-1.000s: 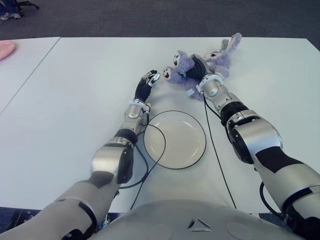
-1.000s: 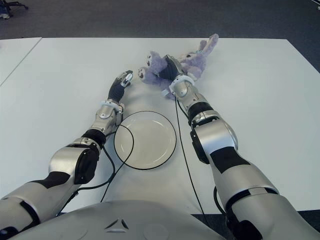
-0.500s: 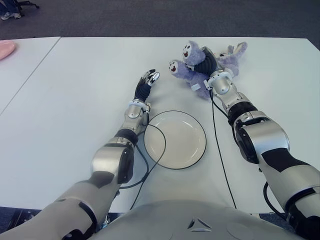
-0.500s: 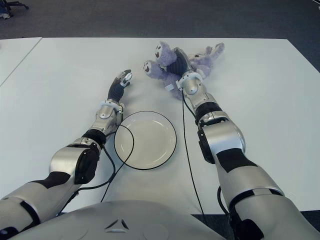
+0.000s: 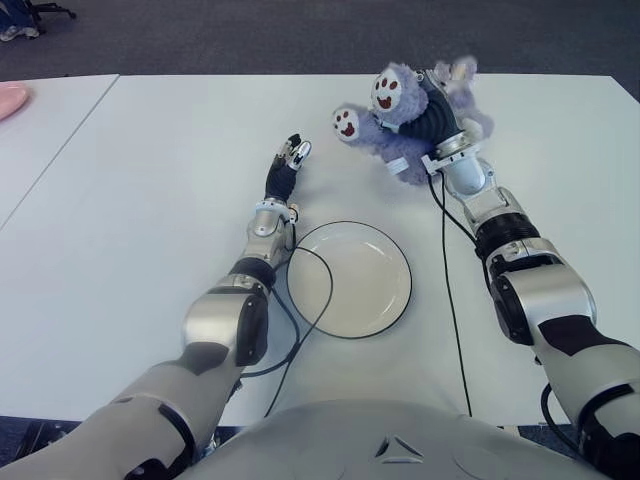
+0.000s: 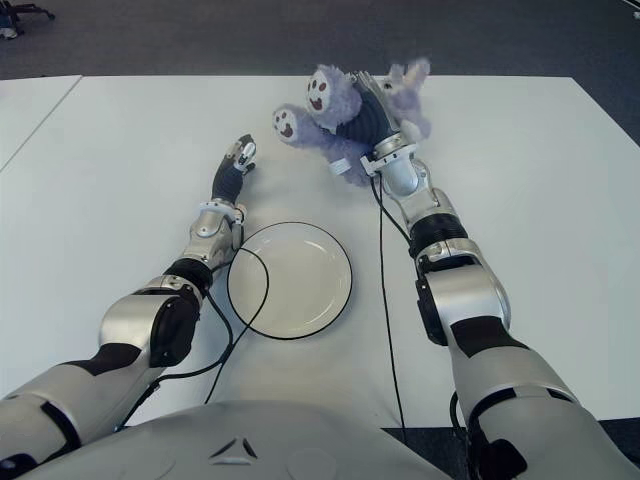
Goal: Put the doll into the plate.
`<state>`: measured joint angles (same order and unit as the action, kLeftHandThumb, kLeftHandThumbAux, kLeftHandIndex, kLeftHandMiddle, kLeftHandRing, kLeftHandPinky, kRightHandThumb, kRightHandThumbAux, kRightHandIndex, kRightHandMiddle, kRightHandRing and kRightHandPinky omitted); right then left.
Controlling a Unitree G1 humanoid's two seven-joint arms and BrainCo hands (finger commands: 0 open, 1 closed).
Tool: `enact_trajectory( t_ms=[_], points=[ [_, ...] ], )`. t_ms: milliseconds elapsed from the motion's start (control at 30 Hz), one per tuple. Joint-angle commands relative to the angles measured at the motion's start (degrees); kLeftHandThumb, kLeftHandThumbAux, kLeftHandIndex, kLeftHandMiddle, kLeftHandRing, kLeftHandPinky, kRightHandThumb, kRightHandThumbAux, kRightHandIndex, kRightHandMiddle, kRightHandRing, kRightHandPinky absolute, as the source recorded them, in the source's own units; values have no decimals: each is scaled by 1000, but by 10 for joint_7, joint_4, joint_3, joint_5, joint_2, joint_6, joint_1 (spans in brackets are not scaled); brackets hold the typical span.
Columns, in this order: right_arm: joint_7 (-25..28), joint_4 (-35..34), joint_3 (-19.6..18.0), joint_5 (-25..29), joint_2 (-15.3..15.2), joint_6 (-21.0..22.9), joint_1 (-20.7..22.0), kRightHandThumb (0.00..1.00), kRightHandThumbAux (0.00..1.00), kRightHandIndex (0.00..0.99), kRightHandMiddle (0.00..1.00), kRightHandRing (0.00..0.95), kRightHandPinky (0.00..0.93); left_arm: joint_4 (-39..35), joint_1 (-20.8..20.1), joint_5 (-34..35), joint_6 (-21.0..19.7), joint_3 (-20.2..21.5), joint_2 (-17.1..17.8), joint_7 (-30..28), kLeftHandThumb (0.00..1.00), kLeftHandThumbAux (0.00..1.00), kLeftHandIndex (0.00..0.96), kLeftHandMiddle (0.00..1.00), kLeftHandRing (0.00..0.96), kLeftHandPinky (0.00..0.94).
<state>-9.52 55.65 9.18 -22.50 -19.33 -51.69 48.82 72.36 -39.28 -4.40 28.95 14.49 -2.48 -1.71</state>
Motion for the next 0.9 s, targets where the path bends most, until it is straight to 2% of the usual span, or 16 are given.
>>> enact_trajectory(
  t_ms=[33, 267, 467, 800, 900],
  points=[
    [1, -51, 10, -10, -6, -79, -1, 271, 820, 818, 903, 897, 886, 61, 81, 2, -78, 4, -13, -1, 0, 323, 84, 75, 58, 43],
    [15, -77, 10, 6, -5, -144, 1, 236, 843, 821, 908, 901, 889, 62, 81, 2, -82, 7, -12, 0, 0, 320, 67, 72, 56, 44],
    [37, -101, 10, 28, -1, -165, -17, 251, 858, 811, 902, 895, 872, 62, 79, 2, -85, 8, -11, 0, 0, 319, 62, 73, 56, 43],
    [116, -162, 32, 80, 10, -137, -38, 308, 864, 790, 887, 881, 876, 62, 79, 7, -83, 13, -13, -12, 0, 302, 32, 44, 41, 46],
    [147, -197, 47, 99, 24, -117, -47, 317, 864, 794, 891, 886, 887, 62, 79, 5, -85, 12, -13, -12, 0, 314, 39, 44, 39, 41]
  ],
)
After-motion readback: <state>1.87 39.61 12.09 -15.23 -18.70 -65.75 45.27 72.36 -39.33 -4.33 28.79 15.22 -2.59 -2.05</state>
